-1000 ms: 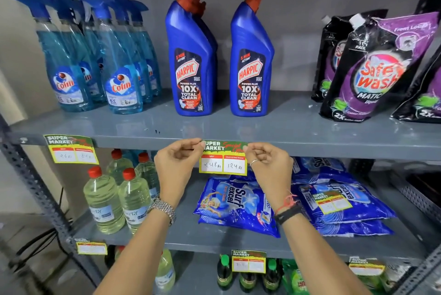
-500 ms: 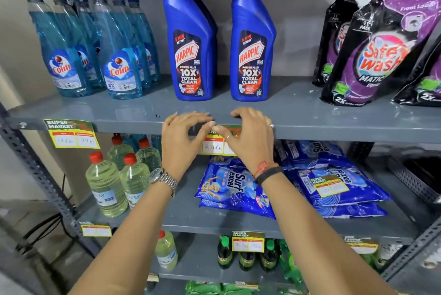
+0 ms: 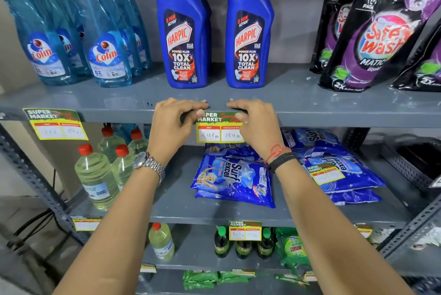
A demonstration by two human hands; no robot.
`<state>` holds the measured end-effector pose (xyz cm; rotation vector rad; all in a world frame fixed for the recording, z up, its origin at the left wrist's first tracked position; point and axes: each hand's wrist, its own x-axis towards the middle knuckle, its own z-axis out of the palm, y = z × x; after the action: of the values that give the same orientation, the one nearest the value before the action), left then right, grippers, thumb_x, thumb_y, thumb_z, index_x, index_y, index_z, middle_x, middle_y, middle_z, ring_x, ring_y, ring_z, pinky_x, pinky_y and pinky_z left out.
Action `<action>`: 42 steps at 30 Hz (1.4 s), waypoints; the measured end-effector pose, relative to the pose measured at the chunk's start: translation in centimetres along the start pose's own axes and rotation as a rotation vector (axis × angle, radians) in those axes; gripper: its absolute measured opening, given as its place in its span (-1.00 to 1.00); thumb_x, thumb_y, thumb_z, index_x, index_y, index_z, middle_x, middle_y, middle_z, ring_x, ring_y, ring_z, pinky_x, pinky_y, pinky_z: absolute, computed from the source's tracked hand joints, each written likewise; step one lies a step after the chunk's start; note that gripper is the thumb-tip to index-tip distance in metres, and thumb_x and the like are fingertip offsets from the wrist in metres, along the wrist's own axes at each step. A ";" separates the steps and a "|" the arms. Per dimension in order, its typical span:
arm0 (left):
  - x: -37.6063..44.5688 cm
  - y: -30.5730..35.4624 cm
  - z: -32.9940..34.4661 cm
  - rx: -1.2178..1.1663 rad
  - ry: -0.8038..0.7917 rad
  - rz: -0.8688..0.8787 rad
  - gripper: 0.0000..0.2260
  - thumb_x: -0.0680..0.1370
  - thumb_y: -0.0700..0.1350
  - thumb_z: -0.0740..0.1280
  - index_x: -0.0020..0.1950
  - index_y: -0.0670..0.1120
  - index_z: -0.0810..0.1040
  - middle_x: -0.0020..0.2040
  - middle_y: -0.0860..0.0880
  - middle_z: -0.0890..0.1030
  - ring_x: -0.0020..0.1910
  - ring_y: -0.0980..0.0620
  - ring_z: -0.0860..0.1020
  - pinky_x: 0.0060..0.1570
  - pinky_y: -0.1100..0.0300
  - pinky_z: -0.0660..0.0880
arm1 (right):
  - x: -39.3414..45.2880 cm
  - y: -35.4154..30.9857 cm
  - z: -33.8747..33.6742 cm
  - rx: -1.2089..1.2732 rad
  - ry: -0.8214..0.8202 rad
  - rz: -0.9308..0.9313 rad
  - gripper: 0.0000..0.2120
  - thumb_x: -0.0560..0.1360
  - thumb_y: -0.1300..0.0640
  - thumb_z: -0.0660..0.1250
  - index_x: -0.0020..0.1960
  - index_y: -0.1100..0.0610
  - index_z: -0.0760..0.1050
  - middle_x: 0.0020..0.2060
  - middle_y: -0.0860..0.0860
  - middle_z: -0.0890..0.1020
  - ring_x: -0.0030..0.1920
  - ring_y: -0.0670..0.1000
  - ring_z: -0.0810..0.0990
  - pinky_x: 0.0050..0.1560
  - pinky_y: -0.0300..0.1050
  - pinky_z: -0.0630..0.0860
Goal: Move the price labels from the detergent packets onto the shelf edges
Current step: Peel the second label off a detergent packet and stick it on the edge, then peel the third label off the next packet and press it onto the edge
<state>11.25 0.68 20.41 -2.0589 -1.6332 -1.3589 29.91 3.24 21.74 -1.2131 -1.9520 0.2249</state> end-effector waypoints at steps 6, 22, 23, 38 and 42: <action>-1.1 1.3 1.2 0.039 0.131 -0.087 -0.71 0.58 -0.22 0.21 0.23 0.00 0.56 0.10 0.08 0.68 0.04 -0.01 0.60 0.19 0.09 0.37 | -0.3 0.5 -0.6 0.044 -0.020 -0.045 -0.56 0.42 0.43 0.26 0.19 0.05 0.54 0.17 0.09 0.62 0.18 0.09 0.55 0.19 0.03 0.53; -8.5 16.3 30.2 -0.513 -0.030 -0.653 -0.77 0.60 -0.19 0.22 0.25 -0.17 0.46 0.10 -0.16 0.61 0.00 -0.03 0.55 0.14 -0.01 0.49 | -9.0 27.5 -8.4 0.189 0.004 0.196 -0.75 0.41 0.34 0.26 -0.13 0.05 0.63 -0.19 0.02 0.72 -0.20 -0.01 0.64 -0.12 -0.11 0.56; -8.5 16.5 32.0 -0.525 -0.107 -0.750 -0.77 0.60 -0.19 0.22 0.24 -0.19 0.47 0.09 -0.17 0.61 -0.04 -0.05 0.54 0.13 0.02 0.48 | -9.2 30.0 -8.6 0.193 -0.030 0.258 -0.74 0.41 0.36 0.25 -0.10 0.08 0.63 -0.17 0.04 0.72 -0.18 0.00 0.65 -0.10 -0.14 0.57; -6.0 13.4 42.5 -0.552 -0.374 -1.119 -0.80 0.55 -0.18 0.33 -0.26 -0.20 0.49 -0.52 0.06 0.47 -0.57 0.20 0.45 -0.50 0.33 0.39 | -3.2 44.4 -3.7 0.214 -0.216 0.661 -0.73 0.45 0.19 0.38 0.09 0.33 0.56 0.08 0.25 0.65 0.13 0.16 0.60 0.24 0.01 0.48; -5.5 12.7 43.9 -0.637 -0.333 -1.225 -0.74 0.51 -0.25 0.39 -0.38 -0.16 0.47 -0.58 0.05 0.48 -0.61 0.17 0.43 -0.51 0.30 0.42 | -2.8 44.6 -2.5 0.177 -0.210 0.666 -0.74 0.45 0.15 0.39 0.08 0.28 0.58 0.07 0.22 0.66 0.12 0.18 0.60 0.23 0.11 0.49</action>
<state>45.50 19.79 -3.66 -1.4679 -3.2226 -2.1261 62.18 23.60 -1.63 -1.7350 -1.5859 0.8752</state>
